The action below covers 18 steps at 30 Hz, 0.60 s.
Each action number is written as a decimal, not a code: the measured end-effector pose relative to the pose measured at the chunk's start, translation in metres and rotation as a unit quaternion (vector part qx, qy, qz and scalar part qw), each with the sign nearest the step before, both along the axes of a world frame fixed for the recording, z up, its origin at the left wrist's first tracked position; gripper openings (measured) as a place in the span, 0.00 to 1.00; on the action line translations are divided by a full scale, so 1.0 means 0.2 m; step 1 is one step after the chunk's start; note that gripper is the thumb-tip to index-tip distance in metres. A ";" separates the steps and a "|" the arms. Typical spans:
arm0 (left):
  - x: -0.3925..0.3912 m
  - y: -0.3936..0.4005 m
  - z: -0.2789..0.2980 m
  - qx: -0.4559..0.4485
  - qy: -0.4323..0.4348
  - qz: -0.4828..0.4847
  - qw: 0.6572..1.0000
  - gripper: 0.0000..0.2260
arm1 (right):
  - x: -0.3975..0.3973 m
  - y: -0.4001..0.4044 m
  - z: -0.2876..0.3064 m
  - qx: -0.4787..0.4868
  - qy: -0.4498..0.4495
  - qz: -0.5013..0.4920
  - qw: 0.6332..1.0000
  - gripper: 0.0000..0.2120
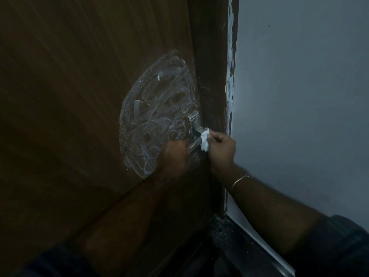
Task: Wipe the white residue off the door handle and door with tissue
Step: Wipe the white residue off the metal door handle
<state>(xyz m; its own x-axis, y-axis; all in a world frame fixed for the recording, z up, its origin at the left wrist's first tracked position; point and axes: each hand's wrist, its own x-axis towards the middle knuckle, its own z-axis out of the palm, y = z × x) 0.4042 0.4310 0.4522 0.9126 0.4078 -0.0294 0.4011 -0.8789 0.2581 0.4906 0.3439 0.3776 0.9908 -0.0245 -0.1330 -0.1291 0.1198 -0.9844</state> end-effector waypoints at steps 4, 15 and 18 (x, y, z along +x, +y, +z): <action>0.00 0.00 0.01 -0.007 0.008 -0.002 1.000 0.10 | 0.00 -0.03 0.01 -0.138 -0.145 -0.006 0.980 0.08; -0.02 0.00 0.01 -0.007 -0.010 -0.012 1.000 0.10 | 0.04 -0.11 0.07 -0.441 -0.425 0.190 0.768 0.18; -0.02 -0.01 0.01 -0.016 -0.011 -0.015 1.000 0.10 | 0.07 -0.13 0.09 -0.451 -0.436 0.201 0.752 0.17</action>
